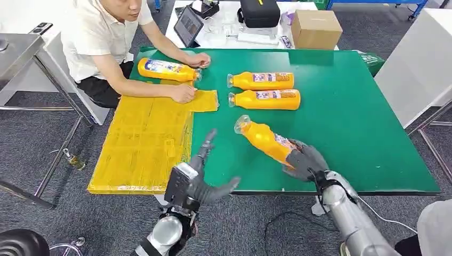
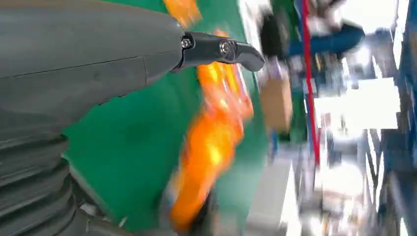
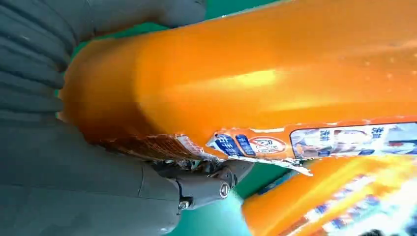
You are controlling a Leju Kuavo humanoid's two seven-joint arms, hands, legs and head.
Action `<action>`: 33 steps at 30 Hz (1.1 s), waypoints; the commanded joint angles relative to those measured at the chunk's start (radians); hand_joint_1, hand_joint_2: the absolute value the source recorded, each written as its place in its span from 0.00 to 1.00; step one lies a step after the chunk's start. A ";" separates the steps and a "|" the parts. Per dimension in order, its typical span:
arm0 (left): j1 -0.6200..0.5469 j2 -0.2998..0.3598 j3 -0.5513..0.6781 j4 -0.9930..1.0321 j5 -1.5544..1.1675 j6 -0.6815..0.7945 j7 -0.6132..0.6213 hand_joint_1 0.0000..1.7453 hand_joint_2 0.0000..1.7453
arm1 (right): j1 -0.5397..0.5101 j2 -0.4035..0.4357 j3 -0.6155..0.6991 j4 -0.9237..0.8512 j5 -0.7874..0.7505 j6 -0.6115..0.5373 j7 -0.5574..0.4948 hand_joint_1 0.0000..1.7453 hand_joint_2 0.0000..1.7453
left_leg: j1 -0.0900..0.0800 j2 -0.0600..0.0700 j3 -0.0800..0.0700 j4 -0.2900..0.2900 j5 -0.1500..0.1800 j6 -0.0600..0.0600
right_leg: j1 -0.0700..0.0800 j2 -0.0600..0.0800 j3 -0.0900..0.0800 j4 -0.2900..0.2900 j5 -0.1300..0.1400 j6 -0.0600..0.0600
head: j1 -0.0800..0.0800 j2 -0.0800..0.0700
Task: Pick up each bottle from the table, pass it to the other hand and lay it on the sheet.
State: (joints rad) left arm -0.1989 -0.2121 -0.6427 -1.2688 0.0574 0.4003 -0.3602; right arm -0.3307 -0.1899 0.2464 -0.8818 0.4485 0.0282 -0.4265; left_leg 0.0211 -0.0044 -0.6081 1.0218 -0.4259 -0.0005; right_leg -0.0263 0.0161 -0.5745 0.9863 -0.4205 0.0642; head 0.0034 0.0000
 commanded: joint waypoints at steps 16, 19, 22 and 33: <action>-0.005 0.020 -0.060 0.159 0.273 -0.110 0.031 0.00 1.00 | 0.156 0.137 0.165 -0.369 -0.212 0.020 -0.047 1.00 1.00 | 0.000 0.000 -0.016 0.000 0.000 0.001 | 0.000 -0.002 -0.014 0.001 -0.001 -0.004 | -0.001 0.000; -0.015 0.031 -0.090 0.105 0.261 -0.140 0.030 0.00 1.00 | 0.112 0.110 0.235 -0.284 -0.200 0.067 -0.026 1.00 1.00 | 0.000 0.001 -0.016 0.000 0.000 0.001 | 0.000 -0.001 -0.015 0.001 -0.001 -0.003 | -0.001 0.000; -0.031 0.021 -0.082 0.116 0.273 -0.150 0.055 0.00 1.00 | 0.093 0.115 0.289 -0.239 -0.182 0.092 -0.035 1.00 1.00 | 0.000 0.001 -0.016 -0.001 0.001 0.001 | 0.000 -0.001 -0.015 0.000 0.000 -0.003 | -0.001 0.000; -0.072 -0.001 -0.063 0.142 0.315 -0.174 0.044 0.00 1.00 | 0.047 0.151 0.390 -0.161 -0.158 0.104 -0.033 1.00 1.00 | 0.000 -0.002 -0.015 -0.001 0.001 0.001 | 0.001 -0.003 -0.013 0.000 -0.001 -0.004 | -0.001 0.000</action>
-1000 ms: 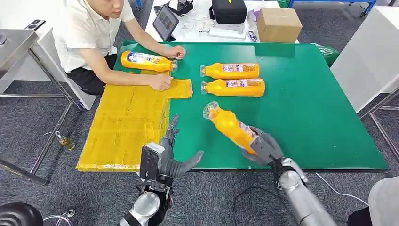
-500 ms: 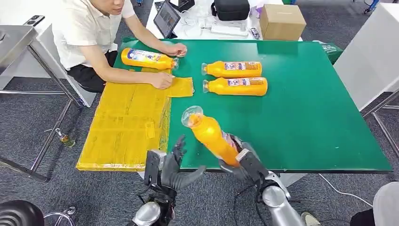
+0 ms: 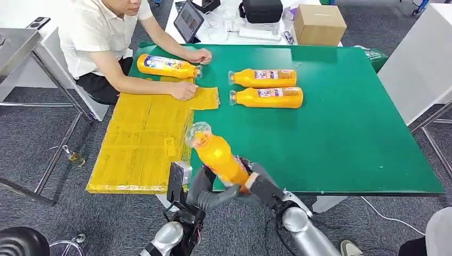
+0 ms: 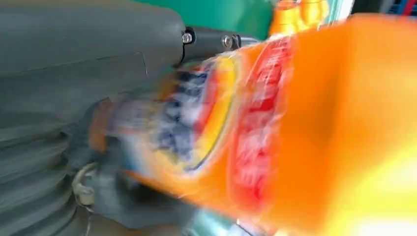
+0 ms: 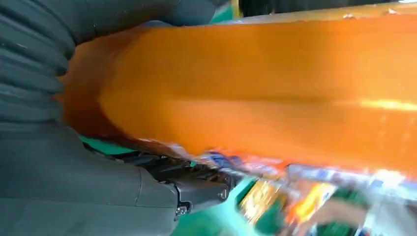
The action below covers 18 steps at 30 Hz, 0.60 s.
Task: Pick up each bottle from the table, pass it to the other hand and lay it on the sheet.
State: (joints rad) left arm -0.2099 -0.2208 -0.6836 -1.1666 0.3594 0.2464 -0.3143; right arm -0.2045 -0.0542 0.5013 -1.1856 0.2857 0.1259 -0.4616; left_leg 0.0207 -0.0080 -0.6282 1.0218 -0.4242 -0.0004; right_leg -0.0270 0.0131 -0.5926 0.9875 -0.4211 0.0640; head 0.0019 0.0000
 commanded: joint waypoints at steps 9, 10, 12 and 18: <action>-0.055 -0.008 0.049 -0.017 0.022 0.090 -0.064 0.00 1.00 | -0.044 0.000 0.162 0.151 0.035 -0.040 0.014 1.00 1.00 | 0.001 -0.001 0.002 0.000 0.000 0.001 | 0.002 -0.002 0.002 -0.001 -0.001 -0.003 | 0.001 0.000; -0.061 -0.007 0.058 -0.009 0.047 0.080 -0.046 0.00 1.00 | -0.047 -0.005 0.172 0.150 0.045 -0.044 0.009 1.00 1.00 | 0.002 -0.001 0.006 -0.001 -0.002 0.002 | 0.003 -0.004 0.007 -0.002 -0.002 -0.005 | 0.001 0.000; -0.080 -0.016 0.086 0.033 0.111 0.055 -0.017 0.00 1.00 | -0.053 -0.002 0.188 0.148 0.053 -0.046 -0.001 1.00 1.00 | 0.001 -0.001 0.003 0.000 0.000 0.001 | 0.002 -0.003 0.004 -0.001 -0.001 -0.003 | 0.001 0.000; -0.112 -0.016 0.080 0.107 0.124 0.031 -0.043 1.00 1.00 | -0.054 0.005 0.193 0.123 0.035 -0.050 0.000 1.00 1.00 | 0.001 0.000 0.003 0.000 0.000 0.001 | 0.002 -0.002 0.004 -0.001 -0.001 -0.004 | 0.000 0.000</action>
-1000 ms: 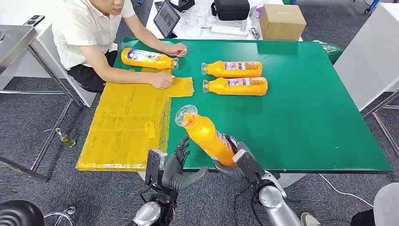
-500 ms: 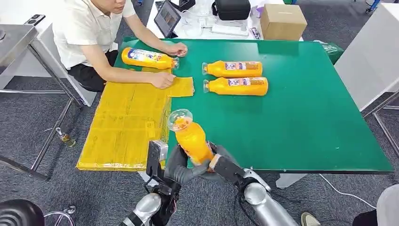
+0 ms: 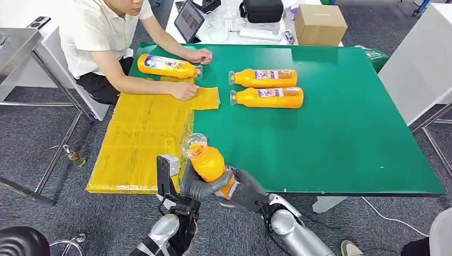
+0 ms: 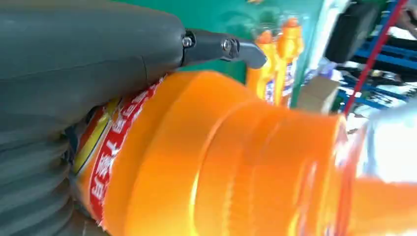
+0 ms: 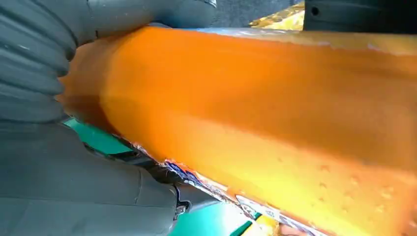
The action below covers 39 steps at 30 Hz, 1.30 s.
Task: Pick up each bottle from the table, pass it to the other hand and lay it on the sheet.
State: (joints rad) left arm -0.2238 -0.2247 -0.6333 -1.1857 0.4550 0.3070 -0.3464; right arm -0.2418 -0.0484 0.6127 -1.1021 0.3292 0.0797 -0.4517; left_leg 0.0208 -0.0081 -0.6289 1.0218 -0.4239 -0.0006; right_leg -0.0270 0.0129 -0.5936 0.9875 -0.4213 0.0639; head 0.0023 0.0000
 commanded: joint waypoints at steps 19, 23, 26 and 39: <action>-0.063 0.070 0.116 -0.021 0.097 -0.012 -0.019 1.00 1.00 | 0.145 0.138 -0.064 -0.209 0.003 -0.532 -0.189 0.00 1.00 | 0.001 0.002 0.002 0.000 -0.002 0.001 | 0.001 0.000 0.002 0.001 -0.001 -0.004 | 0.000 0.000; -0.046 0.098 0.180 -0.092 0.102 0.007 -0.012 1.00 1.00 | 0.216 0.144 -0.078 -0.419 -0.058 -0.675 -0.217 0.00 1.00 | 0.001 0.003 0.002 0.001 -0.003 0.000 | 0.002 0.001 0.001 0.002 -0.003 -0.005 | 0.000 0.000; -0.080 0.111 0.219 -0.066 0.106 0.025 0.018 1.00 1.00 | 0.266 0.228 -0.234 -0.583 0.060 -0.778 -0.246 0.00 1.00 | 0.000 0.001 -0.001 0.001 -0.001 0.000 | 0.001 0.000 -0.002 0.003 -0.002 -0.003 | 0.000 0.000; -0.356 0.194 0.037 0.434 -0.878 0.366 0.195 1.00 1.00 | 0.263 0.375 -0.480 -0.809 0.153 -0.778 -0.246 0.00 1.00 | 0.000 -0.002 0.001 -0.001 0.002 0.000 | 0.001 -0.004 0.002 0.000 0.000 -0.003 | 0.000 0.000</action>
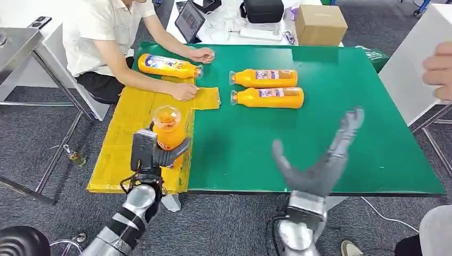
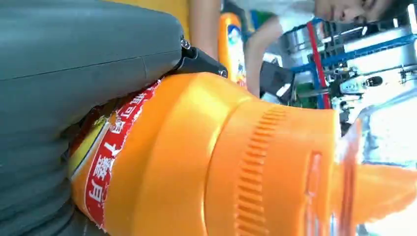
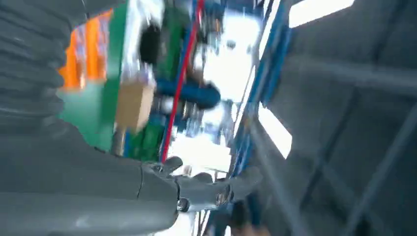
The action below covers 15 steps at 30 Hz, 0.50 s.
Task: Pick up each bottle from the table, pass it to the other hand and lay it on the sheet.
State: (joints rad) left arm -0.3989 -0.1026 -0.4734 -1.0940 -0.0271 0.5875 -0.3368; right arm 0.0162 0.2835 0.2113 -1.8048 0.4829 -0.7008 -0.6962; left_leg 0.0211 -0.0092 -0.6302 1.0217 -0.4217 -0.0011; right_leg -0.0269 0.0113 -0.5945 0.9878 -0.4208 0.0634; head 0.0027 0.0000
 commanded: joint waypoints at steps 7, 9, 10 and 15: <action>-0.330 0.041 -0.087 0.672 -0.719 -0.189 0.407 1.00 1.00 | -0.019 -0.028 0.052 0.039 -0.113 0.003 -0.002 0.00 1.00 | 0.001 0.003 0.004 -0.001 0.000 0.001 | 0.002 0.001 0.004 -0.001 0.000 -0.003 | 0.000 0.000; -0.369 0.031 -0.103 0.747 -0.804 -0.266 0.481 1.00 1.00 | -0.026 -0.049 0.091 0.076 -0.140 0.003 -0.002 0.00 1.00 | 0.001 0.003 0.006 -0.002 0.000 0.001 | 0.002 0.001 0.006 -0.002 0.001 -0.003 | 0.000 0.000; -0.378 0.024 -0.088 0.761 -0.801 -0.306 0.492 1.00 1.00 | -0.026 -0.053 0.098 0.091 -0.154 0.003 -0.002 0.00 1.00 | 0.001 0.003 0.006 -0.002 0.000 0.001 | 0.001 0.002 0.006 -0.002 0.001 -0.002 | 0.000 0.000; -0.390 0.011 -0.022 0.803 -0.847 -0.421 0.548 0.85 1.00 | -0.046 -0.081 0.134 0.170 -0.191 0.003 -0.002 0.00 1.00 | 0.001 0.007 0.008 -0.002 -0.001 0.000 | 0.002 0.004 0.006 -0.001 0.001 -0.003 | 0.000 0.000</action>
State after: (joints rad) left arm -0.7200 -0.0740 -0.5424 -0.5472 -0.8422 0.2730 0.1567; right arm 0.0219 0.2877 0.2612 -1.8106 0.3319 -0.6993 -0.6966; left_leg 0.0213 -0.0049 -0.6252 1.0212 -0.4221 -0.0019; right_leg -0.0264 0.0136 -0.5917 0.9887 -0.4199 0.0619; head 0.0027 0.0000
